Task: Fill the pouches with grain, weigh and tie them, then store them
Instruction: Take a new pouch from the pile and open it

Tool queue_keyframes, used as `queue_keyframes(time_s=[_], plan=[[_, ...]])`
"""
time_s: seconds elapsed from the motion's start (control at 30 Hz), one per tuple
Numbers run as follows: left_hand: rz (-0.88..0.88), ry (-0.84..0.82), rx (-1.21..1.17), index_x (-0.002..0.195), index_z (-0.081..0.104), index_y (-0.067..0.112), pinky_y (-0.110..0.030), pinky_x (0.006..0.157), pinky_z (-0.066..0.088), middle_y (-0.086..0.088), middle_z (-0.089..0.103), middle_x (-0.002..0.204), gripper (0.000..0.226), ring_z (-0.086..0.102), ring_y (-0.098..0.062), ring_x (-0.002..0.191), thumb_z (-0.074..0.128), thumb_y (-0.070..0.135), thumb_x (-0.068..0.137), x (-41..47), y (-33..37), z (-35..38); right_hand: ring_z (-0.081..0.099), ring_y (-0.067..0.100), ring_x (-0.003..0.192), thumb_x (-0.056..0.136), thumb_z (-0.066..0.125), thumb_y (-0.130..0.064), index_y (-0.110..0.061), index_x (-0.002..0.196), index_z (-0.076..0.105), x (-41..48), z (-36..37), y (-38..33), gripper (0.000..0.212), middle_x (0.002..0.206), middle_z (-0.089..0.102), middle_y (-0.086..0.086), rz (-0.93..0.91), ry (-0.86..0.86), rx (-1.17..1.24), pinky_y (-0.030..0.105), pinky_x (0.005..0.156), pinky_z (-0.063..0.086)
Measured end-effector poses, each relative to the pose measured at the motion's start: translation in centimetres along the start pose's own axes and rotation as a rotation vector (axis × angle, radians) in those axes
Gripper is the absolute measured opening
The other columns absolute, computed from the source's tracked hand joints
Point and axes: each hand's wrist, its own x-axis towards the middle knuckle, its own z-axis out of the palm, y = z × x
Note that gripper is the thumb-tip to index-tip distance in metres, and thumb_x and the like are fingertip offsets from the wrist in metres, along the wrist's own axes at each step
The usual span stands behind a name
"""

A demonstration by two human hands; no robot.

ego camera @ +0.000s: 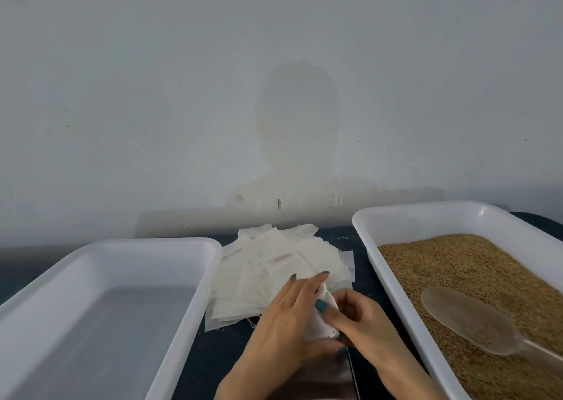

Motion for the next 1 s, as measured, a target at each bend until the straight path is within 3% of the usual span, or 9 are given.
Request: queue_keyframes(time_s=[0.1, 0.2, 0.3, 0.43, 0.57, 0.67, 0.83, 0.93, 1.0], plan=[[-0.049, 0.001, 0.017, 0.137, 0.038, 0.027, -0.006, 0.093, 0.035, 0.015, 0.045, 0.126, 0.074, 0.045, 0.004, 0.107, 0.051, 0.071, 0.079, -0.3, -0.3, -0.2, 0.056, 0.003, 0.053, 0.077, 0.074, -0.046, -0.013, 0.084, 0.073, 0.0, 0.0, -0.2, 0.034, 0.059, 0.058, -0.005, 0.027, -0.011, -0.016, 0.019, 0.052, 0.047], [-0.117, -0.047, -0.002, 0.13, 0.038, 0.03, -0.012, 0.084, 0.044, 0.016, 0.045, 0.123, 0.069, 0.05, 0.0, 0.096, 0.04, 0.077, 0.08, -0.5, -0.7, -0.4, 0.065, 0.007, 0.06, 0.089, 0.071, -0.027, -0.015, 0.089, 0.074, 0.2, -0.2, -0.2, 0.012, 0.067, 0.069, 0.0, 0.073, -0.013, 0.03, 0.021, 0.055, 0.051], [-0.163, -0.081, 0.016, 0.125, 0.038, 0.031, -0.01, 0.075, 0.042, 0.018, 0.047, 0.118, 0.064, 0.049, -0.002, 0.088, 0.033, 0.077, 0.081, -0.5, -1.0, -0.7, 0.07, 0.015, 0.065, 0.09, 0.071, -0.014, -0.01, 0.097, 0.068, 0.3, -0.3, 0.0, 0.008, 0.077, 0.075, 0.008, 0.025, 0.041, 0.024, 0.025, 0.055, 0.052], [-0.192, -0.11, 0.072, 0.127, 0.038, 0.033, -0.018, 0.075, 0.042, 0.02, 0.047, 0.122, 0.068, 0.055, -0.007, 0.096, 0.054, 0.075, 0.076, -0.6, -1.1, -1.0, 0.067, 0.018, 0.061, 0.087, 0.074, -0.01, -0.011, 0.093, 0.062, 0.2, -0.3, 0.4, 0.012, 0.072, 0.071, 0.009, -0.183, 0.118, -0.105, 0.031, 0.056, 0.051], [-0.168, -0.06, 0.13, 0.126, 0.04, 0.032, -0.015, 0.07, 0.032, 0.017, 0.054, 0.117, 0.058, 0.055, -0.009, 0.097, 0.061, 0.051, 0.075, -0.7, -0.8, -0.7, 0.066, 0.011, 0.066, 0.087, 0.073, -0.008, -0.022, 0.087, 0.069, 0.0, -0.3, 0.8, 0.015, 0.075, 0.071, -0.004, -0.345, 0.146, -0.31, 0.021, 0.062, 0.049], [-0.157, -0.041, 0.17, 0.123, 0.038, 0.031, -0.015, 0.071, 0.026, 0.019, 0.047, 0.102, 0.054, 0.051, -0.008, 0.095, 0.058, 0.044, 0.075, -0.7, -0.9, -1.1, 0.066, 0.006, 0.076, 0.09, 0.072, -0.022, -0.025, 0.089, 0.073, -0.1, -0.1, 0.9, 0.004, 0.082, 0.068, -0.015, -0.446, 0.216, -0.462, 0.017, 0.067, 0.051], [-0.083, 0.023, 0.244, 0.126, 0.044, 0.025, -0.013, 0.081, 0.028, 0.015, 0.056, 0.114, 0.055, 0.052, -0.006, 0.103, 0.057, 0.048, 0.078, -0.6, -1.0, -1.0, 0.055, 0.0, 0.086, 0.081, 0.039, -0.079, -0.043, 0.096, 0.068, -0.7, 0.1, 0.4, 0.048, 0.092, 0.052, -0.021, -0.5, 0.264, -0.804, 0.016, 0.064, 0.047], [-0.046, 0.035, 0.288, 0.122, 0.05, 0.022, -0.015, 0.081, 0.034, 0.012, 0.06, 0.11, 0.052, 0.059, -0.008, 0.097, 0.065, 0.049, 0.08, -0.6, -0.9, -0.7, 0.048, -0.003, 0.1, 0.083, 0.051, -0.072, -0.047, 0.106, 0.062, -0.6, 0.8, 0.8, 0.036, 0.099, 0.049, -0.025, -0.422, 0.185, -0.901, 0.015, 0.073, 0.047], [-0.042, 0.022, 0.302, 0.121, 0.051, 0.021, -0.016, 0.081, 0.034, 0.01, 0.062, 0.109, 0.053, 0.06, -0.01, 0.095, 0.068, 0.048, 0.079, -0.5, -0.5, -0.8, 0.05, -0.003, 0.099, 0.084, 0.067, -0.055, -0.044, 0.103, 0.06, -0.4, 1.1, 0.9, 0.024, 0.1, 0.052, -0.024, -0.377, 0.171, -0.757, 0.014, 0.078, 0.047]])
